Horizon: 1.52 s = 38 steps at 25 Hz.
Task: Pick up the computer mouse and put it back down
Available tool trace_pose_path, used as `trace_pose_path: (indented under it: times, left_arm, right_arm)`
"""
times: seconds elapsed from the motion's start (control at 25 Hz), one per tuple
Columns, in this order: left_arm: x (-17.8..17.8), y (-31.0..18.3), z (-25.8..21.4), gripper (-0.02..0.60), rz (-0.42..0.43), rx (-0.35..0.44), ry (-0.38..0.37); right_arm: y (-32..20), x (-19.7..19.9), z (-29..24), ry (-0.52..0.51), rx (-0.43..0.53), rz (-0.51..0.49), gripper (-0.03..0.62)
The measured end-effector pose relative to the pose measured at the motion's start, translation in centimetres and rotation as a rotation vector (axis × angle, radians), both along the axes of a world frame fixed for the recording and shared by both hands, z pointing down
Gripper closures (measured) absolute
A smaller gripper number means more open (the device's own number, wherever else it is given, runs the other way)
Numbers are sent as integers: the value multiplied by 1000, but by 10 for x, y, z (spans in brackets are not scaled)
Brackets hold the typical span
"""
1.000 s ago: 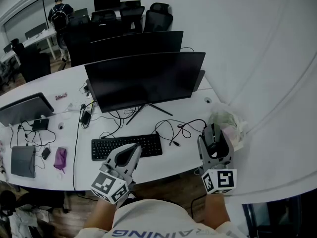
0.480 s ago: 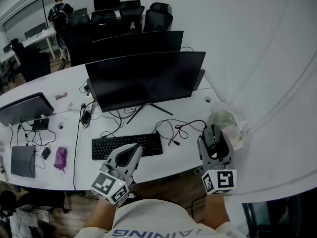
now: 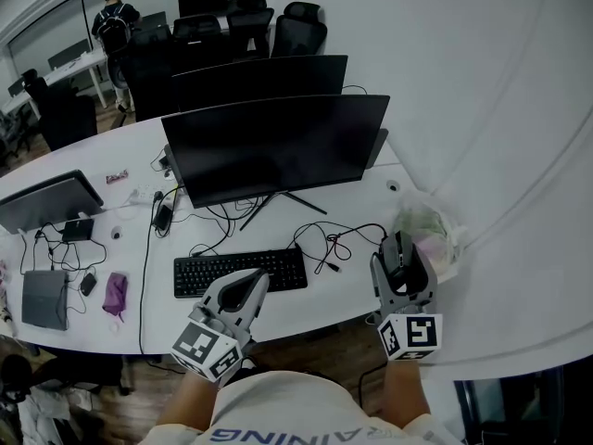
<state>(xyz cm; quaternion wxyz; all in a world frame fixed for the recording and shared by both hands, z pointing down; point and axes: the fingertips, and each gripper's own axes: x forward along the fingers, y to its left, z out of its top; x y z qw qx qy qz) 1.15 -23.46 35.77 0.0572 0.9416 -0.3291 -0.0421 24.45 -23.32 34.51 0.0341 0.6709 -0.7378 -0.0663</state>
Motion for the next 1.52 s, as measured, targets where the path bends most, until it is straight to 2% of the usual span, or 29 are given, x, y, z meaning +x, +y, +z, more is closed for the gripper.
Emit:
trace_pose_path:
  times: [0.52, 1.08, 1.52]
  left_arm:
    - [-6, -4, 10, 577, -33, -35, -32]
    - [-5, -10, 23, 577, -56, -76, -69]
    - [-1, -23, 37, 577, -63, -114, -94]
  right_arm:
    - [-37, 13, 81, 8, -185, 14, 279]
    - [-60, 39, 213, -3, -475, 46, 279]
    - [-58, 59, 314, -12, -703, 78, 279]
